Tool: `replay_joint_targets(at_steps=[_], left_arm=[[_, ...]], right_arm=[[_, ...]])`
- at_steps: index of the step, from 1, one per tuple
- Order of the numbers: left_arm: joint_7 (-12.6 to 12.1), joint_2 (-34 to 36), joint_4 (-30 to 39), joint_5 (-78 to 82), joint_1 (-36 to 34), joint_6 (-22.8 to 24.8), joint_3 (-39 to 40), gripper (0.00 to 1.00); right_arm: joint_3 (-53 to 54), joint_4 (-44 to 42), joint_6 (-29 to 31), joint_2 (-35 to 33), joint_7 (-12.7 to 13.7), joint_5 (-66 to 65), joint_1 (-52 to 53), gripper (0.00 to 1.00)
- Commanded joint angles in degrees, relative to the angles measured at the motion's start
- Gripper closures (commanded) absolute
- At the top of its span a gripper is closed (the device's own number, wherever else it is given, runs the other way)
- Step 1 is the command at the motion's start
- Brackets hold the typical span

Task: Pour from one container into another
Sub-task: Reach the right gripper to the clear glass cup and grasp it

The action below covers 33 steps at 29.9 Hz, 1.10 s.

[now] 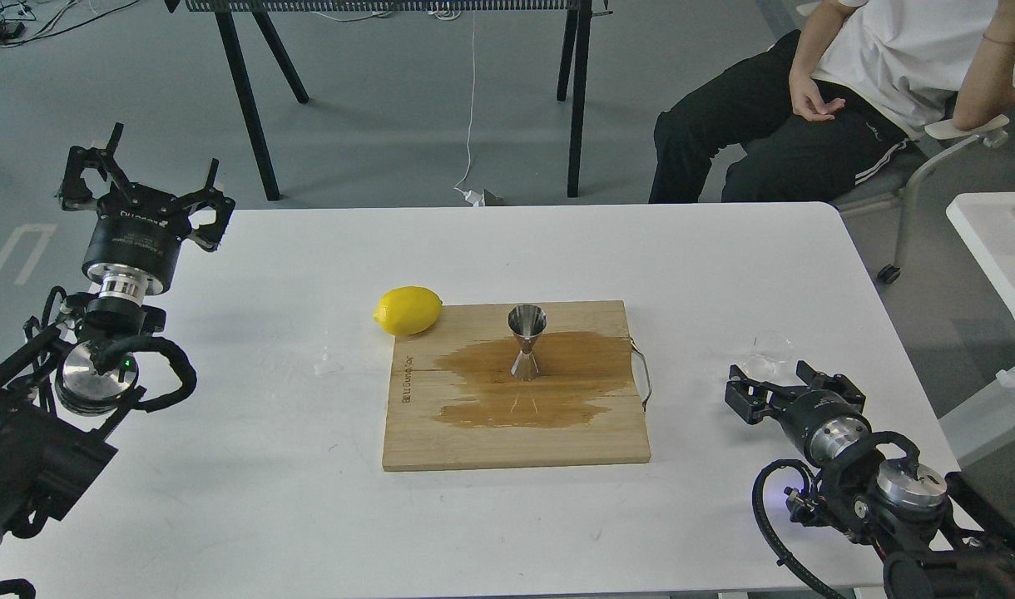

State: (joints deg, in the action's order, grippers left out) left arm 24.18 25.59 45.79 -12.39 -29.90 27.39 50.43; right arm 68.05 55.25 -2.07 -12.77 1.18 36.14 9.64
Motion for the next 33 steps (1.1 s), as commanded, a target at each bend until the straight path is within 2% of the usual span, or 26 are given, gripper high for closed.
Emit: replay_joint_targets(at_steps=[1, 4, 7, 10, 12, 21, 27, 29, 33], left_arm=[[-0.01, 0.08, 0.0, 0.0, 0.01, -0.05, -0.07, 0.0], [-0.09, 0.08, -0.09, 0.0, 0.01, 0.03, -0.07, 0.0], [-0.01, 0.08, -0.79, 0.0, 0.01, 0.39, -0.07, 0.0], [-0.01, 0.08, -0.79, 0.0, 0.1, 0.39, -0.07, 0.0], [-0.01, 0.08, -0.88, 0.0, 0.19, 0.39, -0.07, 0.0], [-0.09, 0.08, -2.82, -0.09, 0.19, 0.56, 0.02, 0.0], [-0.09, 0.08, -2.82, -0.09, 0.19, 0.56, 0.1, 0.0], [-0.09, 0.08, -2.82, -0.09, 0.19, 0.48, 0.1, 0.0], [-0.09, 0.16, -2.82, -0.09, 0.19, 0.48, 0.1, 0.0]], right_arm=[[-0.28, -2.5, 0.57, 1.08, -0.04, -0.2, 1.35, 0.02], [-0.63, -3.04, 0.84, 1.17, -0.04, -0.46, 1.61, 0.05], [-0.81, -3.47, 0.75, 1.17, -0.04, -0.46, 2.67, 0.12], [-0.9, -4.27, 0.05, 1.17, -0.04, -0.46, 3.54, 0.3], [-1.25, -4.53, -0.04, 1.17, -0.04, -0.64, 4.07, 0.37], [-1.34, -6.82, -0.04, 1.96, 0.05, -0.64, 4.51, 0.37], [-1.25, -6.82, 0.05, 1.96, -0.04, -0.64, 4.51, 0.46], [-1.25, -6.64, 0.22, 1.96, -0.56, -0.72, 4.51, 0.54], [-1.25, -5.68, 0.4, 1.96, -0.48, -0.72, 4.43, 0.58]])
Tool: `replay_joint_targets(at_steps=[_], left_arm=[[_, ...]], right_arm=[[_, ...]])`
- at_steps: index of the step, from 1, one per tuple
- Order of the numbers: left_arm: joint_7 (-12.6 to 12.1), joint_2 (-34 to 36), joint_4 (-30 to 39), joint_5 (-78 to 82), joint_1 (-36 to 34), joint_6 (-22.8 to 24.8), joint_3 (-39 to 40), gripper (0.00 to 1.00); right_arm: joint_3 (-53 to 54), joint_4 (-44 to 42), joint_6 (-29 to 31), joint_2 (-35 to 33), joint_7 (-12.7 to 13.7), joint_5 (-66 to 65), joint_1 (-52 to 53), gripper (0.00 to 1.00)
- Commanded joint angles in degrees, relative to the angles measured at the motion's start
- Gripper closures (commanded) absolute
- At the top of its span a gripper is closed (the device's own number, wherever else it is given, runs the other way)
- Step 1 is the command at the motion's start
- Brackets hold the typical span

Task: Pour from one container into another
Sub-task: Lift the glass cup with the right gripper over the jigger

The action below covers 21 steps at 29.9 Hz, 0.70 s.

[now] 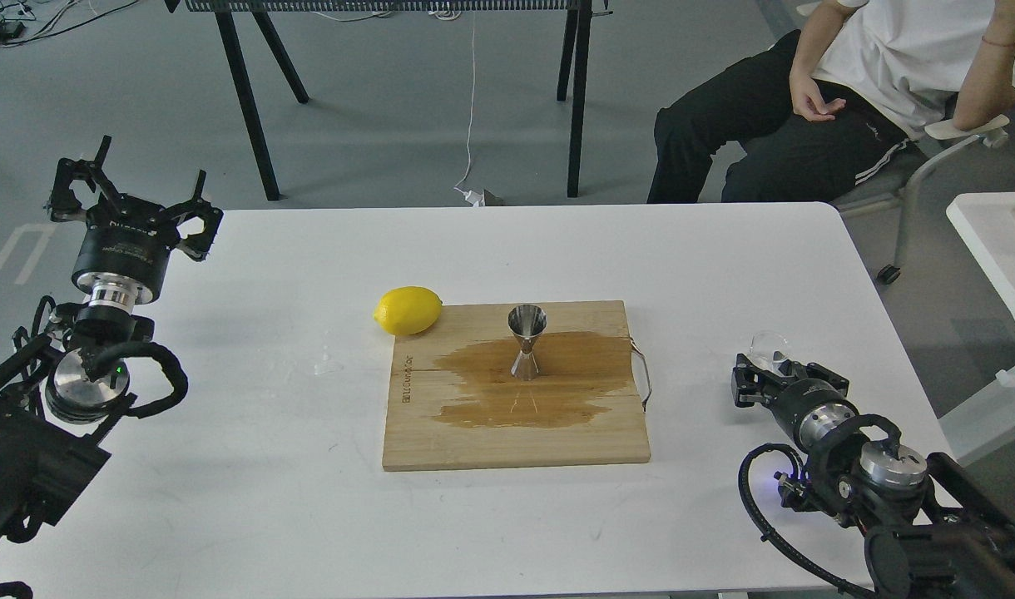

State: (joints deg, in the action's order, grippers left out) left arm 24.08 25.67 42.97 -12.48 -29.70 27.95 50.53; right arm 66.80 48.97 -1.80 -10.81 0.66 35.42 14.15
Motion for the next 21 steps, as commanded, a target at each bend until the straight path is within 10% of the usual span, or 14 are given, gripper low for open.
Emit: replay_joint_targets(at_steps=[1, 9, 21], left_arm=[[0.0, 0.08, 0.0, 0.0, 0.0, -0.09, 0.0, 0.0], [0.09, 0.52, 0.0, 0.0, 0.0, -0.09, 0.0, 0.0], [0.09, 0.43, 0.0, 0.0, 0.17, -0.09, 0.0, 0.0]], right_arm=[[0.0, 0.86, 0.05, 0.0, 0.04, 0.0, -0.09, 0.59], [-0.09, 11.04, -0.83, -0.53, 0.04, -0.09, -1.23, 0.61], [-3.24, 29.95, -17.26, 3.23, -0.22, -17.21, 1.75, 0.62]])
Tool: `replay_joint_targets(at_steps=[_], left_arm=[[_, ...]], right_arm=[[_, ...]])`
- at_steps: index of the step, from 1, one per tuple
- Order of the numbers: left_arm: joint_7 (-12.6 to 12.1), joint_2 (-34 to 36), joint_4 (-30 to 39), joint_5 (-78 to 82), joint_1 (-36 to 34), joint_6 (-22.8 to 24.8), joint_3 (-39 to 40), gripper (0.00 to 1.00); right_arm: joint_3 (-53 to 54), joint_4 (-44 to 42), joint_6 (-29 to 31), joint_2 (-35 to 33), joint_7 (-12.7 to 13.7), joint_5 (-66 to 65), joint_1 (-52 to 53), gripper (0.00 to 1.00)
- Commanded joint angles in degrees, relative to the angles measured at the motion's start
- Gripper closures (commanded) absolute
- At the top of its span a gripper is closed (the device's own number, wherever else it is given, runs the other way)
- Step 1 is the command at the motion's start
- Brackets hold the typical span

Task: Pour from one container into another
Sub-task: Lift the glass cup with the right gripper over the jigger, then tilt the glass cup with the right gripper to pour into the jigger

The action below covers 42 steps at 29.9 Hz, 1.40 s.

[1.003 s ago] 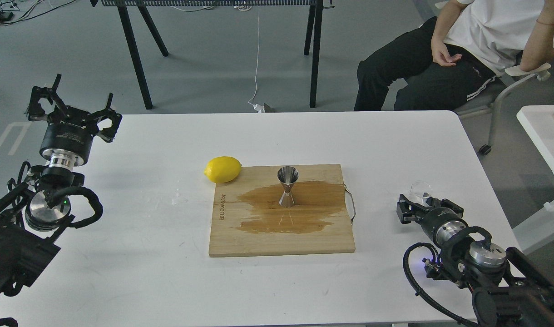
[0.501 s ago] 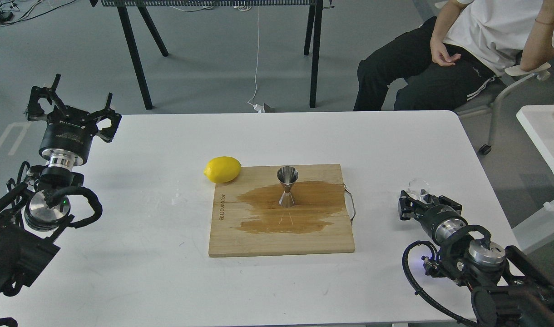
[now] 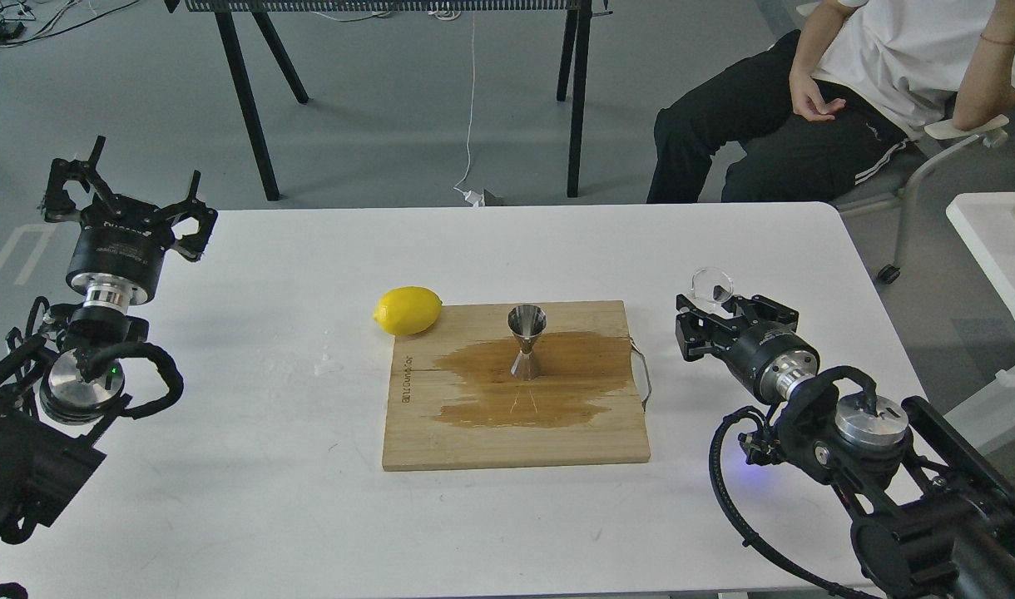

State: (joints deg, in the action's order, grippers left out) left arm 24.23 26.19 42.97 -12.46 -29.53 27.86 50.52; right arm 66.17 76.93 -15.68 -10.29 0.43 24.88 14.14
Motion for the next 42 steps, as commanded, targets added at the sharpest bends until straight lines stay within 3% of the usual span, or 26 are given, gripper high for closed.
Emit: replay_joint_targets(at_steps=[1, 10, 42], left_arm=[[-0.06, -0.09, 0.01, -0.02, 0.0, 0.0, 0.02, 0.0], [0.02, 0.79, 0.01, 0.07, 0.0, 0.09, 0.02, 0.0], [0.02, 0.61, -0.08, 0.07, 0.61, 0.09, -0.07, 0.0]], right_arm=[[-4.02, 2.08, -3.83, 4.47, 0.01, -8.95, 2.55, 0.62], [-9.48, 1.03, -7.08, 10.29, -0.69, -22.85, 7.74, 0.62], [-16.59, -0.12, -8.67, 10.29, -1.4, -46.41, 8.8, 0.62]])
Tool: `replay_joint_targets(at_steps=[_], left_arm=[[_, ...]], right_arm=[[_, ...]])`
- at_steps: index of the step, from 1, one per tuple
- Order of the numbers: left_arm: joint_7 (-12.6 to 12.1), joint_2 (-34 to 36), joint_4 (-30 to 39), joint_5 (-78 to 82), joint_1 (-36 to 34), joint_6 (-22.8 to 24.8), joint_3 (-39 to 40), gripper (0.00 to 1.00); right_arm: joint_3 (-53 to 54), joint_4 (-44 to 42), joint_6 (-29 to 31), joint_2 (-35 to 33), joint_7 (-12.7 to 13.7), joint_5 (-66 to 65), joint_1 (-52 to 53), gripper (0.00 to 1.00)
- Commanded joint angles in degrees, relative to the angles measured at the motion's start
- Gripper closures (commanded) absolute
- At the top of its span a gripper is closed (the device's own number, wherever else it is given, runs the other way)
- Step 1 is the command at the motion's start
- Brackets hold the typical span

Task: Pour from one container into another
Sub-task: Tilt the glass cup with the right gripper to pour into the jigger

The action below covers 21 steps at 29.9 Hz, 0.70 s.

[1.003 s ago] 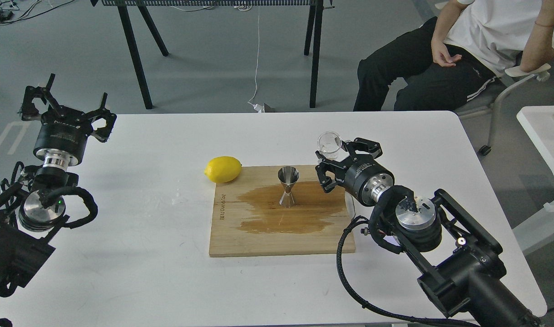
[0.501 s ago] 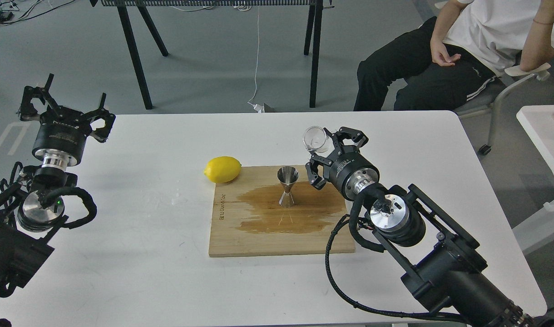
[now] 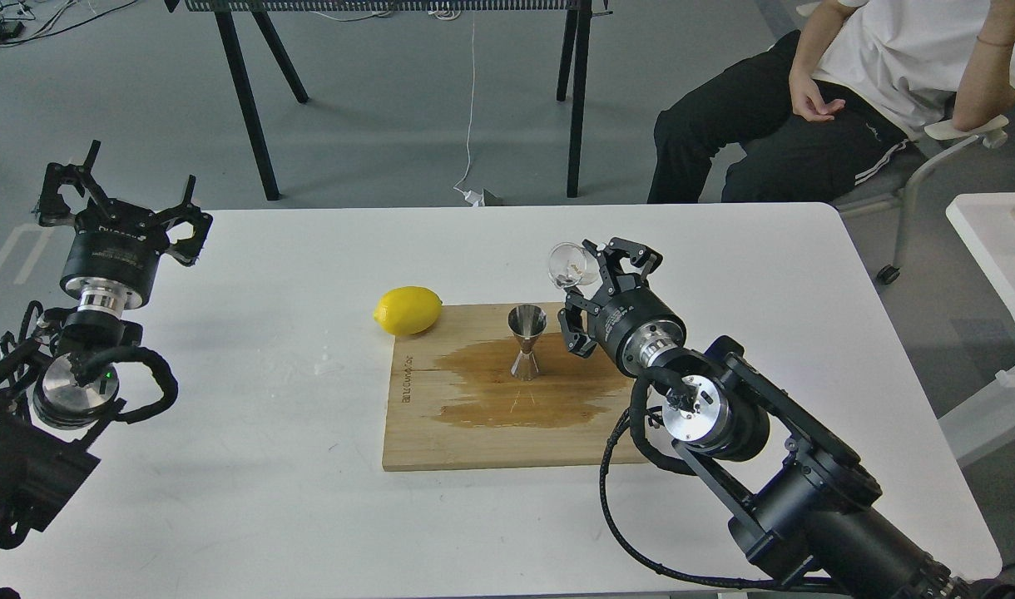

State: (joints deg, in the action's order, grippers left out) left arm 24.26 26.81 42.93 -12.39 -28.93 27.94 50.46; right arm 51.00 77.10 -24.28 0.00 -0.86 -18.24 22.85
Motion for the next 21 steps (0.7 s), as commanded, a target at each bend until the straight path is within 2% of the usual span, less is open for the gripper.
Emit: replay_joint_targets(at_steps=[1, 10, 15, 21], left_arm=[[0.0, 0.0, -0.04, 0.0, 0.02, 0.01, -0.01, 0.0], [0.0, 0.0, -0.04, 0.0, 0.02, 0.01, 0.08, 0.0], [0.0, 0.0, -0.04, 0.0, 0.28, 0.01, -0.01, 0.0], [0.0, 0.0, -0.04, 0.0, 0.28, 0.01, -0.01, 0.0]], right_arm=[[-2.21, -0.28, -0.07, 0.0, -0.11, -3.73, 0.18, 0.62], [-3.71, -0.46, -0.33, 0.0, -0.19, -5.39, 0.97, 0.62], [-7.23, -0.64, -3.66, 0.0, -0.63, -11.11, 1.93, 0.62], [-8.63, -0.81, -3.72, 0.0, -1.33, -11.82, 2.28, 0.62]])
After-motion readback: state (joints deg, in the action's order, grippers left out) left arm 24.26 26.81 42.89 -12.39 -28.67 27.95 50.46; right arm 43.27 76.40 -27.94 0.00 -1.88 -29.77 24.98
